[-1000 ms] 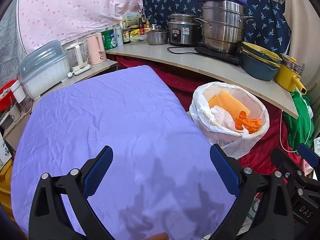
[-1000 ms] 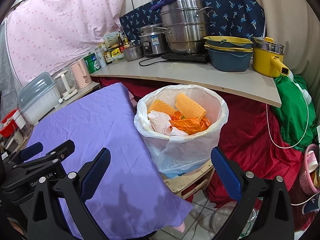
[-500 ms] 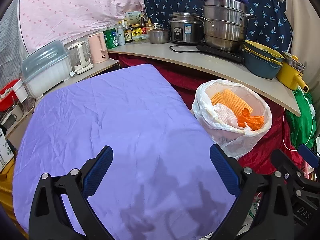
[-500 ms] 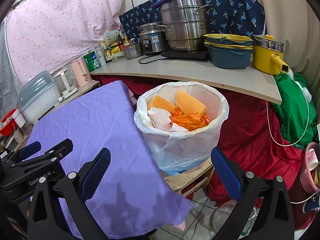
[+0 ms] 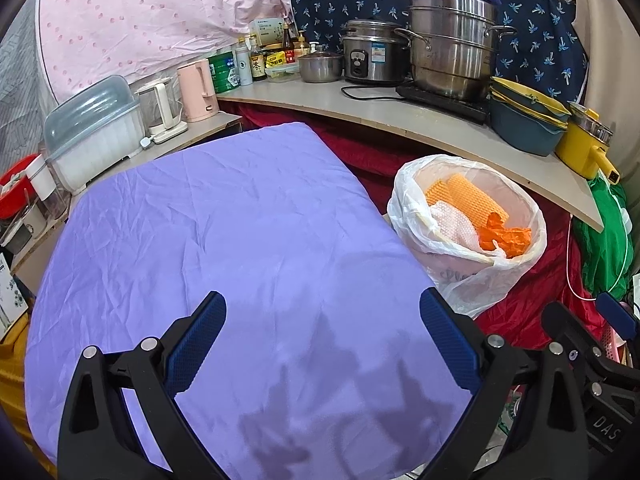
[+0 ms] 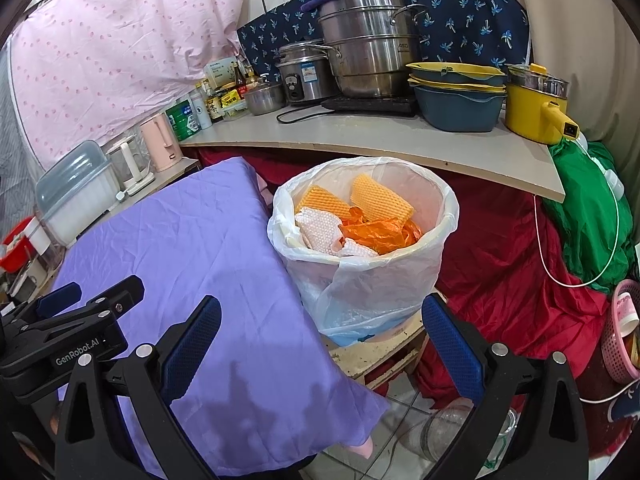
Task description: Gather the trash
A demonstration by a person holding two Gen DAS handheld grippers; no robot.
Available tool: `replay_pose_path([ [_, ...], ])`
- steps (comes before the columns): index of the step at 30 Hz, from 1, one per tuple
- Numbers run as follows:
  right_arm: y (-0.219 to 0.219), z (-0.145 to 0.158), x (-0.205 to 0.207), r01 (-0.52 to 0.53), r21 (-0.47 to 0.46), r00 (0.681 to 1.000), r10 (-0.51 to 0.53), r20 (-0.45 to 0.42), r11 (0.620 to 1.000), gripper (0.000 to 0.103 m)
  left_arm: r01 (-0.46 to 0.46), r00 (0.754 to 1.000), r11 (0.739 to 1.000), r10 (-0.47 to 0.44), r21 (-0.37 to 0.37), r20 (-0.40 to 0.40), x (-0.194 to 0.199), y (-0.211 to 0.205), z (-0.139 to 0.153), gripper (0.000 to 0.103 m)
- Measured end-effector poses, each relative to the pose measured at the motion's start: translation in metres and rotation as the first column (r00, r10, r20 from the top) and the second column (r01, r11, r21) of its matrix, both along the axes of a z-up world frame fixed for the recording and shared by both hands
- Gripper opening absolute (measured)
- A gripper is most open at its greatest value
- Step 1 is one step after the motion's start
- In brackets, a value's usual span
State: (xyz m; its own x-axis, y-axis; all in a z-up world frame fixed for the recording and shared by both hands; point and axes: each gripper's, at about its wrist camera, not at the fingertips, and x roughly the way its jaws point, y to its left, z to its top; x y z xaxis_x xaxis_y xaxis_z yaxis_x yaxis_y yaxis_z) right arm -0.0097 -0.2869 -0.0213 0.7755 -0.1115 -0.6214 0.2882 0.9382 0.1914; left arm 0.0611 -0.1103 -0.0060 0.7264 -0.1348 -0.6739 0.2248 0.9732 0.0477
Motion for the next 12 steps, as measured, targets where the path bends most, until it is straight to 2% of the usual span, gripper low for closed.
replay_pose_path([
  [12, 0.0012, -0.0078, 0.0013, -0.002, 0.007, 1.0, 0.002, -0.007, 1.0, 0.097, -0.02, 1.0, 1.0, 0.019, -0.024, -0.017, 0.0074, 0.0048, -0.0062, 0.093],
])
